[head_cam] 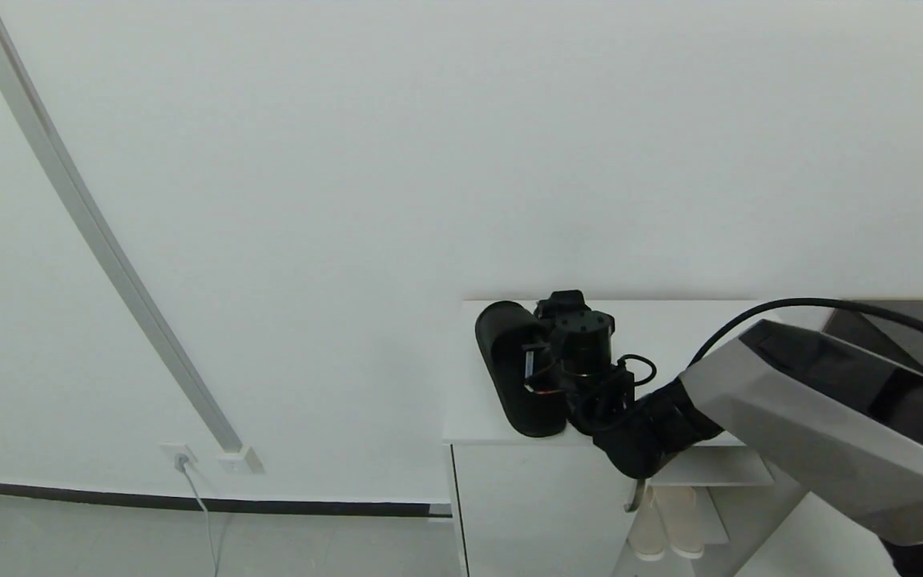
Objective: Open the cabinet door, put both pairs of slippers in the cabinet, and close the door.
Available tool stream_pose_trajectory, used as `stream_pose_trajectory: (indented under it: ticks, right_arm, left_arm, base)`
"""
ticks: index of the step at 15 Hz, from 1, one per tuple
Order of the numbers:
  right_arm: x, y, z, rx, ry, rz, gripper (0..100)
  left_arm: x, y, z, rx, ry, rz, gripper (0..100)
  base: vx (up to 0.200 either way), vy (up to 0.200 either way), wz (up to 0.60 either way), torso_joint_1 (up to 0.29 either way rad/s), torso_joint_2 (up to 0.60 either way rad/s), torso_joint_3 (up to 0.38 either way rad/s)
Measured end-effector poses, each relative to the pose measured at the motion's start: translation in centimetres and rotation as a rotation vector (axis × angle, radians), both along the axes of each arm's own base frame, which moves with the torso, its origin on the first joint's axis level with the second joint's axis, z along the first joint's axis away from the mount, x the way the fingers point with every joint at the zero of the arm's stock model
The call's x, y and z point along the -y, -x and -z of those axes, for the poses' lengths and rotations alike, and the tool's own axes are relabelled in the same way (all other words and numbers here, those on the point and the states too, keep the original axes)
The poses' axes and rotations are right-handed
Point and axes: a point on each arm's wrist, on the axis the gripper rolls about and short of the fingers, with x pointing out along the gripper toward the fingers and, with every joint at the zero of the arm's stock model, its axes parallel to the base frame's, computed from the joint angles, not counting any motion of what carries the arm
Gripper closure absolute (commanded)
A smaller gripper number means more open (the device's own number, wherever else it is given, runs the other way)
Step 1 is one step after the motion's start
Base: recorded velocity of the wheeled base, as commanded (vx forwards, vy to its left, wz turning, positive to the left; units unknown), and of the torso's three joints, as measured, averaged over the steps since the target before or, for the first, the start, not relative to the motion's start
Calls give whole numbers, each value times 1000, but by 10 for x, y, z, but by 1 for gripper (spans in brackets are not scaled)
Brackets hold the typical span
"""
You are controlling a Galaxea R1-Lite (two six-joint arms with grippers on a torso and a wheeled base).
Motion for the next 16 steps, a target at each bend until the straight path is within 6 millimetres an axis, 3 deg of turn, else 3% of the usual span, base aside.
stream_pose_trajectory:
  ticks: [3,7,12,16]
  right_arm:
    - [11,36,-49,34,-29,-67,100]
    - [46,104,-109,30,-37,-200,100]
    - [94,169,-154,-28,-13,-330,100]
    - [106,189,-162,2,-10,-397,100]
  left_arm:
    - [0,0,0,0,0,0,100]
    - [0,0,0,0,-3,2,100]
    - [0,0,0,0,-1,2,100]
    - [0,0,0,0,-1,2,100]
  base:
    - [0,0,0,0,0,0]
    - [0,0,0,0,0,0]
    - [0,0,0,0,0,0]
    - [0,0,0,0,0,0]
